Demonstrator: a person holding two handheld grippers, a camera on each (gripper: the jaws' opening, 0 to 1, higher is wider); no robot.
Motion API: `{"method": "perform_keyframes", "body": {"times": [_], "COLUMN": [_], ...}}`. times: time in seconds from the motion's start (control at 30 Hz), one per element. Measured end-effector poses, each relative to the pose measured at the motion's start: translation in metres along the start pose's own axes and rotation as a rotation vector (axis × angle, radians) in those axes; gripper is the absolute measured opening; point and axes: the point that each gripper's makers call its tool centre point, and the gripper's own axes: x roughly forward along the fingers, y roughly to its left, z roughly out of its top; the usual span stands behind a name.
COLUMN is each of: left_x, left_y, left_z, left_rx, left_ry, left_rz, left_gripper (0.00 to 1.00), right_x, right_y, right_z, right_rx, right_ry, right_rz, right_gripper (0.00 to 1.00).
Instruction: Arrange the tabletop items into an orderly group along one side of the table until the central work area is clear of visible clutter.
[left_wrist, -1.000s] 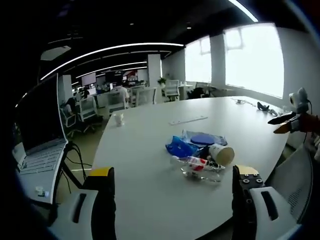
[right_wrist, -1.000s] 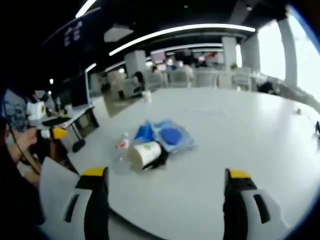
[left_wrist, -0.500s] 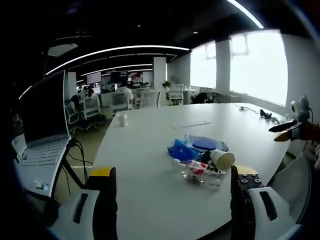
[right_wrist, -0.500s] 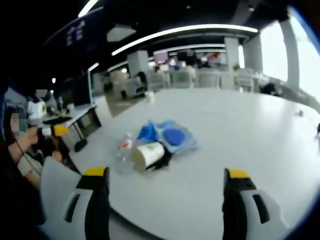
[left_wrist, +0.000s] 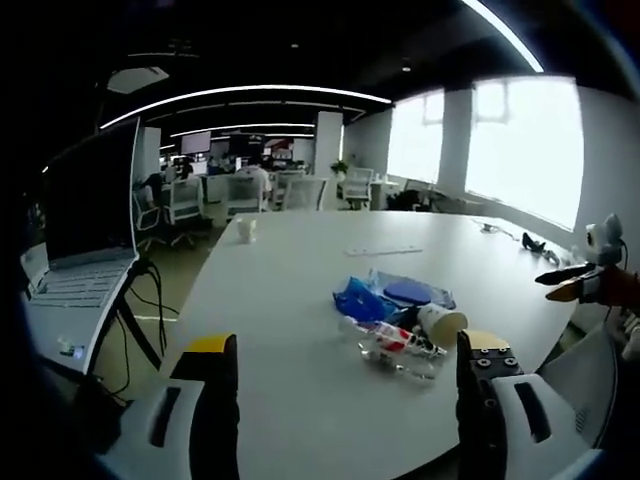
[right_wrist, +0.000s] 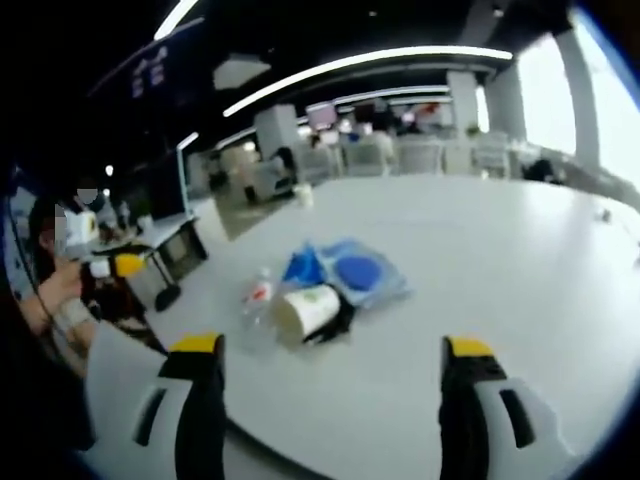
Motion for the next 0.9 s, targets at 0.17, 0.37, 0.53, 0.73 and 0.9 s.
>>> {"method": "perform_keyframes", "body": {"times": [0.17,0.37,0.53,0.73,0.9], "left_x": [0.002,0.002,0.0,0.001,0.002], "left_y": [-0.005,-0.007,-0.009,-0.011,-0.011], "left_z": [0.0,0.004,0.007,0.007,0.003], "left_rx": [0.01,0.019,0.013,0.018,0.014], "left_ry": [-0.003,-0.011,-0.021,-0.014,-0.006], "left_rz": [-0.017,-0.023,-0.029,-0.036,-0.032], "left_gripper": [0.89,0.9,0.91,0.92,0.94], "right_x": [0.006,0.011,0.015,0.024,0.032], "right_y": [0.007,0.013,0.02,0.029,0.037], "right_z": [-0.003,-0.005,-0.002,0.0,-0.001], "right_rx": [-0.006,-0.021,-0.043,-0.054,-0.074], "right_ry": [0.009,0.026,0.03,0.043,0.065], "right_rz": [0.018,0.038,0.053,0.085,0.109], "right_gripper": [0.85,0.85,0.84,0.84,0.83]}}
